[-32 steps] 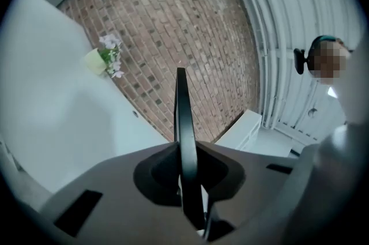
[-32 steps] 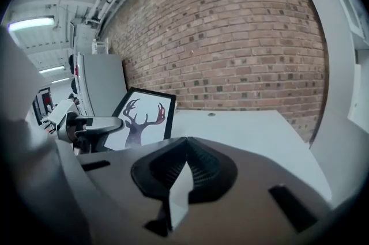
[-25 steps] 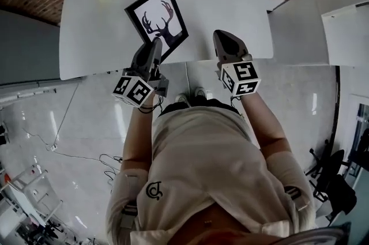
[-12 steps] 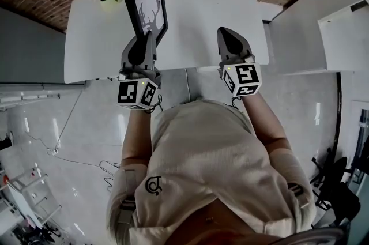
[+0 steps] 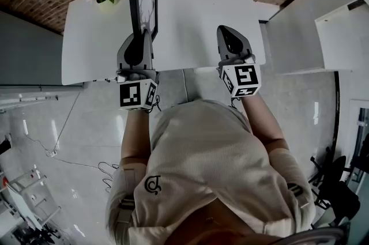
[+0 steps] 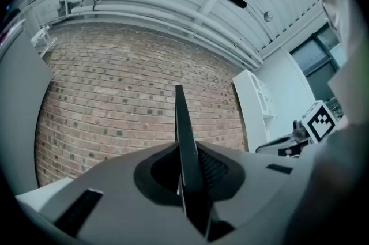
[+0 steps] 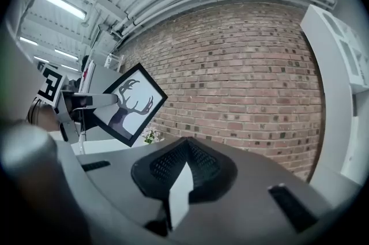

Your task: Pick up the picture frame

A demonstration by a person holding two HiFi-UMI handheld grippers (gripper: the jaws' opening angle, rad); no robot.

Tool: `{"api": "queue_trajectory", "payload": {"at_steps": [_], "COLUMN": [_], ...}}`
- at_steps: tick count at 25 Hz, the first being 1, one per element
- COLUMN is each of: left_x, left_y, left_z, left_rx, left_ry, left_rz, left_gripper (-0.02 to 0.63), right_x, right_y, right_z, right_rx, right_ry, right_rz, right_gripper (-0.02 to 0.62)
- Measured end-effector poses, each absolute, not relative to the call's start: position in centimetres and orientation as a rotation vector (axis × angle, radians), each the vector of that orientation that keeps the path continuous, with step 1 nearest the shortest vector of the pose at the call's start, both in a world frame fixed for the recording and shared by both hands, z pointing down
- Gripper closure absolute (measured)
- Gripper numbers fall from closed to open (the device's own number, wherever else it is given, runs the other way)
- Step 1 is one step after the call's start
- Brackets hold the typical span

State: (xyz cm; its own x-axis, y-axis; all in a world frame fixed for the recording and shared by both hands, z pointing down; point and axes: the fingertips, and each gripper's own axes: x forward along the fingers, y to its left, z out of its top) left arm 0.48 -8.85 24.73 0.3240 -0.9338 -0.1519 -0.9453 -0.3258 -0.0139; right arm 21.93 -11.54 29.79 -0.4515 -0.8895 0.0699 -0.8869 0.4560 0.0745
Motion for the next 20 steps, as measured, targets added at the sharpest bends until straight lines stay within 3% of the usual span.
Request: {"api": "queue_trajectory", "payload": {"at_steps": [20], "left_x": [1.18], "left_y": [-9.61], "left_z": [24.93], "left_rx": [-2.473], "left_ry": [1.753], "left_rz": [0.171], "left_gripper": [0.557], "right_x": [21.80], "right_y": [-11.98], "right_z": [29.88], "right_rx": [1.564], "right_ry": [-2.586], "right_rz": [-0.045], "right_gripper": [0.592]}}
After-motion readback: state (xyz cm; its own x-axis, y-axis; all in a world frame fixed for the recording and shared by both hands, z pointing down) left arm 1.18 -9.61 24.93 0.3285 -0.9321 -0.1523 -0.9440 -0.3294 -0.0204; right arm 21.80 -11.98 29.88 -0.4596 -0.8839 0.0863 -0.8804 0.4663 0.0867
